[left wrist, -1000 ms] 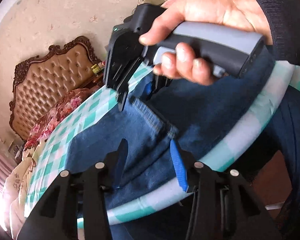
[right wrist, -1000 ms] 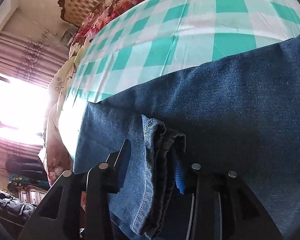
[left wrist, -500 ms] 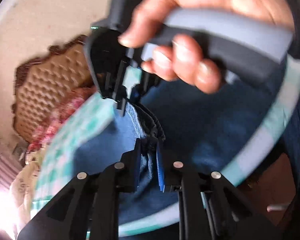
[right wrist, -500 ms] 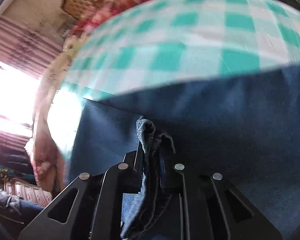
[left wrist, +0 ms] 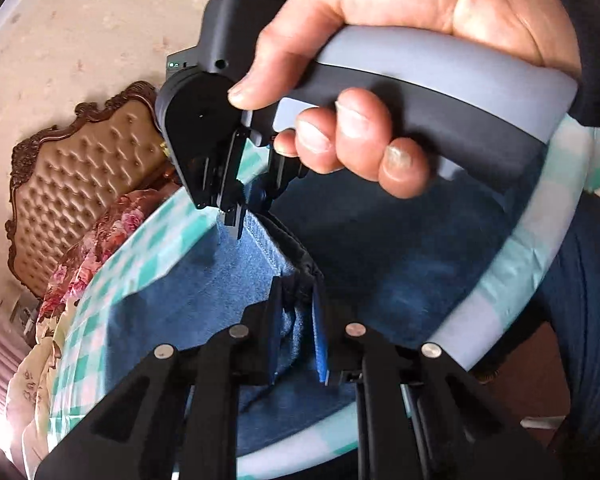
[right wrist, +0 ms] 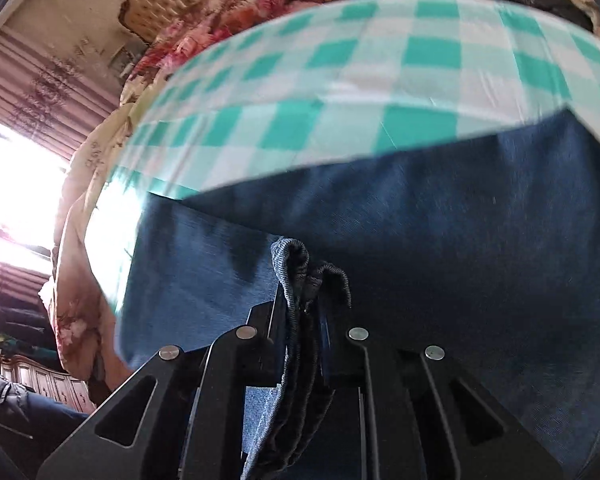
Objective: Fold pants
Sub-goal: 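Lift the hem with both tools and fold it over toward the waistband, then release the hem and smooth the folded jeans with both tools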
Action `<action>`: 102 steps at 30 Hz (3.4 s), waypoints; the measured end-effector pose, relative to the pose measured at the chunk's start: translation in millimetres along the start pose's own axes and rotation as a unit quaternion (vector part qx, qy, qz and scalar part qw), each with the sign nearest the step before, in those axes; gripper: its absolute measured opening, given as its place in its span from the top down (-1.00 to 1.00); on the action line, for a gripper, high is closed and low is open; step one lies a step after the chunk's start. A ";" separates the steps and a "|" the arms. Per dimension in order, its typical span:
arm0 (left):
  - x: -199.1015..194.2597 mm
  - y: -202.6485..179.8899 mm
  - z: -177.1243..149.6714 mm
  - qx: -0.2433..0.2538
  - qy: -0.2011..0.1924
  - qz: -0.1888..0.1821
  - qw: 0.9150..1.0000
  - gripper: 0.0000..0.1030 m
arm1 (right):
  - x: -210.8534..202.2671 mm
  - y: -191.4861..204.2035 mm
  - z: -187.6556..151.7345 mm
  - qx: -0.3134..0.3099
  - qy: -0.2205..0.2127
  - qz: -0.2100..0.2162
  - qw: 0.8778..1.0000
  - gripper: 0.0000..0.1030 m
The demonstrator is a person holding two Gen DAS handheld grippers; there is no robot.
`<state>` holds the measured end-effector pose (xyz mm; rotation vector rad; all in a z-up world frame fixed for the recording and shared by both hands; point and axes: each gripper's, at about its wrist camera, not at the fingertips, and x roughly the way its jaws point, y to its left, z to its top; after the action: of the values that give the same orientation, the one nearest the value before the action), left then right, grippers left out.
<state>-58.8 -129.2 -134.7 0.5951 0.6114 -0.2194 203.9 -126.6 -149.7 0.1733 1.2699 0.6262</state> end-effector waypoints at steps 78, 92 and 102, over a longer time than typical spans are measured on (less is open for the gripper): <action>48.7 183.2 -83.3 -0.361 0.083 0.010 0.929 -0.96 | -9.2 43.1 -102.3 -0.102 -0.137 -0.217 0.961 0.08; 41.2 185.9 -123.2 -0.377 0.122 0.001 0.918 -0.82 | -37.0 47.8 -84.4 -0.084 -0.167 -0.195 0.963 0.06; 33.0 182.2 -124.4 -0.370 0.097 -0.035 0.923 -0.31 | -13.3 13.4 -37.5 -0.079 -0.147 -0.263 0.950 0.86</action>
<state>-25.2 90.6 -152.9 -0.1427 0.8457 0.0162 162.5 -130.6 -144.0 -0.1978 0.9158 0.2244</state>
